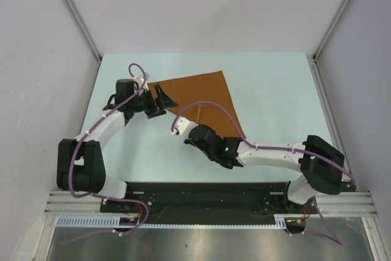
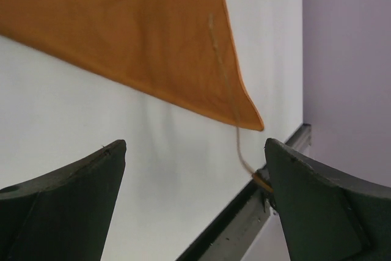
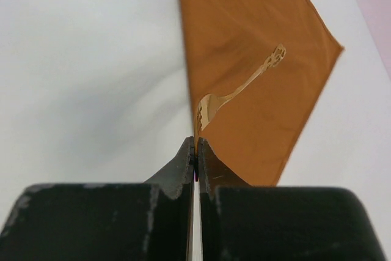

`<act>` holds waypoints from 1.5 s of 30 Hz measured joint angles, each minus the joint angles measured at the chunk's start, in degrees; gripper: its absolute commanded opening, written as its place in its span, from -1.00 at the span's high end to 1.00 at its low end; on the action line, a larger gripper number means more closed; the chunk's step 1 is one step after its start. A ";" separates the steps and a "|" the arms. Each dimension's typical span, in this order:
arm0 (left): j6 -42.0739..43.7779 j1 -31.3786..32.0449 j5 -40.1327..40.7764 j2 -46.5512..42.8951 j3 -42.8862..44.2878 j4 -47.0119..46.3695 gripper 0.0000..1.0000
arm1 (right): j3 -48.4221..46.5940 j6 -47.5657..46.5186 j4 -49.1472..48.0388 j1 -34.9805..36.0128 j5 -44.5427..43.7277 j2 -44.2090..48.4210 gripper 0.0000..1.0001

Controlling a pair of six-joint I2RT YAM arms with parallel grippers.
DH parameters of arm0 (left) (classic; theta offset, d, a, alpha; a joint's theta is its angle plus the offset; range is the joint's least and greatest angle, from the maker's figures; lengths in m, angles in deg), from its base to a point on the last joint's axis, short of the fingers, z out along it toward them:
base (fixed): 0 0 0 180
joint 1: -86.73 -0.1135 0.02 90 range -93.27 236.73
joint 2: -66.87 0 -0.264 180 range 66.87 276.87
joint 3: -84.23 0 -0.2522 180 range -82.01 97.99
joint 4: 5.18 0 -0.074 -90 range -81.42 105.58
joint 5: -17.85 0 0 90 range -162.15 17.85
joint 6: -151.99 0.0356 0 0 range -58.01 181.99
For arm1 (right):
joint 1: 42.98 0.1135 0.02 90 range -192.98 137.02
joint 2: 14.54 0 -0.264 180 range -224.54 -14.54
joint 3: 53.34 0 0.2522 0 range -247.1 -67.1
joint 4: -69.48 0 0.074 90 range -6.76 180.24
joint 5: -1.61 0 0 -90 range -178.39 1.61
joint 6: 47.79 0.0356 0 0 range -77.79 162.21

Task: Fold the napkin, place the utensils inside, and roll it up
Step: Pass the utensil from the right arm to the left

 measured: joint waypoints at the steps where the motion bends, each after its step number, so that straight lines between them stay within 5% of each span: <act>1: -0.74 1.14 -1.14 1.14 0.00 -0.72 -1.00 | 0.33 -0.87 -1.40 1.25 0.26 0.00 1.00; 6: -3.17 5.60 -5.66 5.68 0.11 -2.84 -0.97 | 0.52 -3.02 -6.10 5.01 2.14 0.00 1.00; 11: -4.22 9.90 -8.04 10.16 0.33 -3.63 -0.72 | 0.55 -4.00 -7.80 6.25 3.13 0.00 1.00; 17: -5.16 11.10 -9.27 10.88 0.33 -4.52 -0.03 | 0.55 -4.46 -7.82 7.74 3.48 0.00 1.00; 22: -5.57 11.08 -9.16 10.93 0.33 -4.96 0.20 | 0.55 -5.05 -7.82 8.85 3.08 0.00 1.00; 29: -6.69 10.82 -8.79 11.82 0.33 -4.85 0.99 | 0.55 -5.42 -7.74 9.05 2.51 -0.07 1.00; 32: -9.53 10.82 -9.25 11.85 0.33 -4.85 0.99 | 0.70 -5.49 -7.63 9.38 2.64 -0.66 0.96; 33: -10.03 10.82 -9.22 11.85 0.33 -4.81 0.99 | 0.70 -5.49 -7.65 9.53 2.29 -0.92 0.80; 34: -10.49 10.71 -9.11 11.87 0.31 -4.83 0.99 | 0.70 -5.46 -7.82 9.55 1.86 -1.07 0.36; 37: -11.32 10.05 -8.85 11.65 -0.55 -7.37 0.99 | 0.68 -4.13 -7.61 9.38 1.57 -1.18 -0.42; 45: -13.44 7.43 0.63 1.09 -9.46 -13.99 1.00 | 0.70 3.72 -4.98 3.48 7.39 2.91 -0.64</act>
